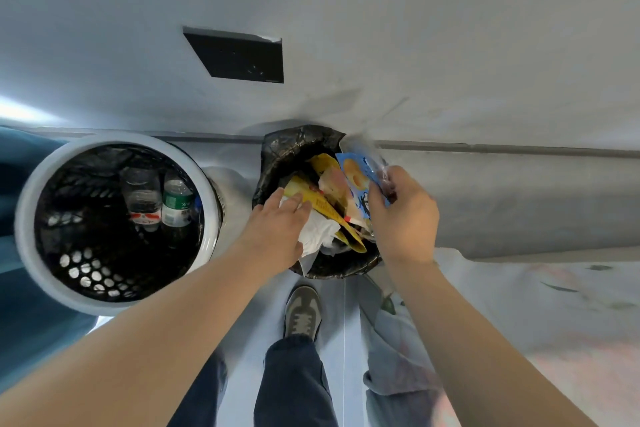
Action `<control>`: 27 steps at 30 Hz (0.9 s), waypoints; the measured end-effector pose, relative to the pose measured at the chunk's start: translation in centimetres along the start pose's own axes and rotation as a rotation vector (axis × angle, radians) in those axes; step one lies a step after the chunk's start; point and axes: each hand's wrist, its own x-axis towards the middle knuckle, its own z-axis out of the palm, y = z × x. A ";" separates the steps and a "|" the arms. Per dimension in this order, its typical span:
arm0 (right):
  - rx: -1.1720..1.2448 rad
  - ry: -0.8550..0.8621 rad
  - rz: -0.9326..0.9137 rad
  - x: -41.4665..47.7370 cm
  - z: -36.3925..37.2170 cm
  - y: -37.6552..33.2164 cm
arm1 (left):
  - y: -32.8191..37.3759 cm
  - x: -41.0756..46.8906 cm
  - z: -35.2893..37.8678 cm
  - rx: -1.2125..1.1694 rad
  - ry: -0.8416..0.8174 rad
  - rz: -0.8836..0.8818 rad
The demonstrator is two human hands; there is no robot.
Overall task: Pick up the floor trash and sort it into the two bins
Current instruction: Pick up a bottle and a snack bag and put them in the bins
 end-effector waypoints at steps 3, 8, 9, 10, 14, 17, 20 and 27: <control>-0.043 -0.089 -0.008 -0.4 1.3 0.8 | -0.4 -0.4 0.8 -0.007 -0.005 -0.003; -0.325 -0.391 0.100 -1.5 3.5 2.2 | -0.7 -1.1 1.8 -0.046 -0.018 -0.018; -0.333 -0.427 0.115 -1.7 3.8 2.2 | -0.7 -1.3 1.9 -0.060 -0.017 -0.015; -0.310 -0.458 0.130 -1.7 4.3 2.2 | -0.7 -1.4 2.0 -0.072 -0.015 -0.011; 0.024 -0.594 0.235 -1.3 6.3 1.4 | -1.2 -1.4 2.2 -0.089 0.002 -0.007; 0.128 -0.526 0.292 -0.8 6.3 1.1 | -1.8 -1.5 2.1 -0.117 0.016 -0.022; 0.023 -0.459 0.227 -0.9 5.1 0.9 | -2.2 -1.8 1.7 -0.154 0.048 -0.036; -0.084 -0.427 0.203 -2.8 1.8 -0.5 | -1.6 -4.0 -1.0 -0.222 0.088 -0.065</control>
